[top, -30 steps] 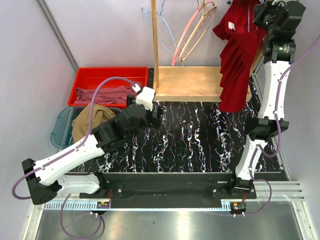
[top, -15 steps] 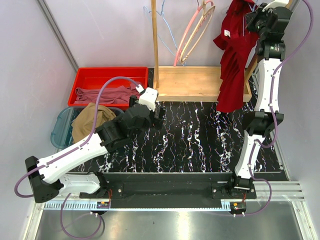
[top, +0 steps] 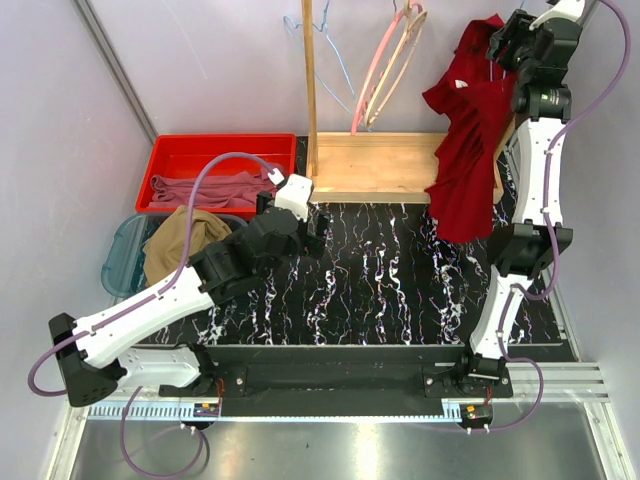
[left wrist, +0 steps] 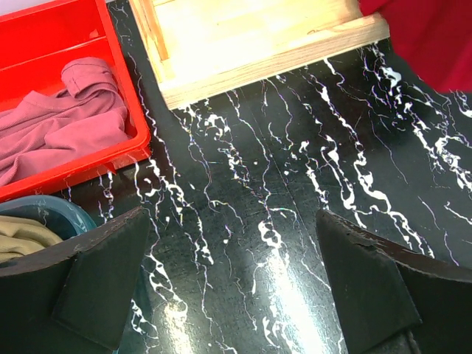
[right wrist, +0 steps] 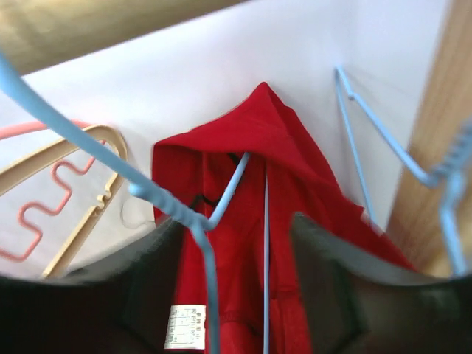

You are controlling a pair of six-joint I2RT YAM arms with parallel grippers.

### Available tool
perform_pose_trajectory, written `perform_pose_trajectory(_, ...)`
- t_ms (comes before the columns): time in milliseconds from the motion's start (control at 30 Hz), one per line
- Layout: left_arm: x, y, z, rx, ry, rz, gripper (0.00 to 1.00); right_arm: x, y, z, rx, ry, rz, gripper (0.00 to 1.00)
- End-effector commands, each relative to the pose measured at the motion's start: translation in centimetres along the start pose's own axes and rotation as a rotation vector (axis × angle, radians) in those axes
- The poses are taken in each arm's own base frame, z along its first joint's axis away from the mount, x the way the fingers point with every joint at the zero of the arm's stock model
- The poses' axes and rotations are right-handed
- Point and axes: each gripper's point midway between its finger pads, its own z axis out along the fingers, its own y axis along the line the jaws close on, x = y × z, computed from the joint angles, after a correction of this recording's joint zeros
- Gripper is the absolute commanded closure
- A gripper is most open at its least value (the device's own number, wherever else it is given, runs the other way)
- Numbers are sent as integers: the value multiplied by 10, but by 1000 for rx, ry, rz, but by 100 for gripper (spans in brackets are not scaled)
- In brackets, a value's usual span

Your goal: Place the skirt on the hanger

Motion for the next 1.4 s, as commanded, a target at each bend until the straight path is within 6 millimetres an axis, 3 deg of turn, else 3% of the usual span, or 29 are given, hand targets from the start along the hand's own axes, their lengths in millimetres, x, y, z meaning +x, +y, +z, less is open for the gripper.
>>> perform_pose_trajectory(0,-19,3,-11,10,-63,-61,1,-90,7,-56,49,-174,-14,26)
perform_pose_trajectory(33,-20,4,-11,8,-67,-62,1,-106,11,-69,52,-206,-14,18)
perform_pose_trajectory(233,-28,7,-15,4,-87,-77,1,-172,27,-130,42,-343,-15,1)
perform_pose_trajectory(333,-30,4,-15,15,-87,-78,1,-201,37,-163,16,-407,-20,0)
perform_pose_trajectory(433,-29,9,-15,6,-88,-95,1,-209,49,-191,-29,-402,-33,0)
perform_pose_trajectory(467,-28,14,-14,-6,-87,-108,1,-194,47,-190,-25,-343,-25,0)
perform_pose_trajectory(500,-27,16,-13,-9,-86,-125,1,-196,57,-208,-64,-331,-25,0)
perform_pose_trajectory(533,-27,20,-13,-11,-84,-139,1,-181,62,-214,-99,-270,-16,0)
perform_pose_trajectory(567,-27,29,-9,-27,-78,-160,1,-154,60,-208,-107,-184,-4,0)
perform_pose_trajectory(600,-25,34,-8,-37,-69,-183,1,-152,73,-231,-169,-167,-4,0)
perform_pose_trajectory(633,-25,40,-6,-47,-64,-198,1,-140,77,-238,-195,-129,19,0)
perform_pose_trajectory(667,-24,53,-4,-73,-59,-227,1,-101,73,-231,-204,-28,42,0)
perform_pose_trajectory(700,-23,59,-2,-91,-52,-239,1,-99,85,-254,-262,-24,49,4)
perform_pose_trajectory(733,-23,73,0,-131,-51,-257,1,-63,80,-249,-260,55,97,6)
perform_pose_trajectory(767,-19,81,0,-163,-39,-270,1,-61,86,-267,-289,51,109,8)
perform_pose_trajectory(800,-17,90,0,-199,-34,-280,1,-48,93,-273,-332,86,124,11)
perform_pose_trajectory(833,-14,109,1,-273,-34,-313,1,-19,91,-272,-327,158,147,12)
perform_pose_trajectory(867,-7,120,1,-315,-12,-323,1,-10,99,-282,-337,175,151,14)
perform_pose_trajectory(900,-3,139,0,-375,-5,-351,1,15,101,-282,-333,239,148,15)
perform_pose_trajectory(933,6,150,-1,-422,11,-383,1,24,103,-285,-326,260,137,15)
perform_pose_trajectory(967,12,161,-1,-462,20,-408,1,41,124,-290,-353,298,119,16)
perform_pose_trajectory(1000,22,178,-2,-521,32,-435,1,61,128,-291,-350,349,102,16)
perform_pose_trajectory(1100,43,206,-5,-625,57,-482,1,102,141,-292,-358,441,108,17)
perform_pose_trajectory(1167,56,218,-10,-694,74,-506,1,117,149,-294,-387,465,124,17)
perform_pose_trajectory(1200,66,230,-14,-757,79,-510,1,135,155,-299,-399,507,132,17)
perform_pose_trajectory(1367,95,263,-29,-924,81,-582,1,185,181,-314,-459,615,138,18)
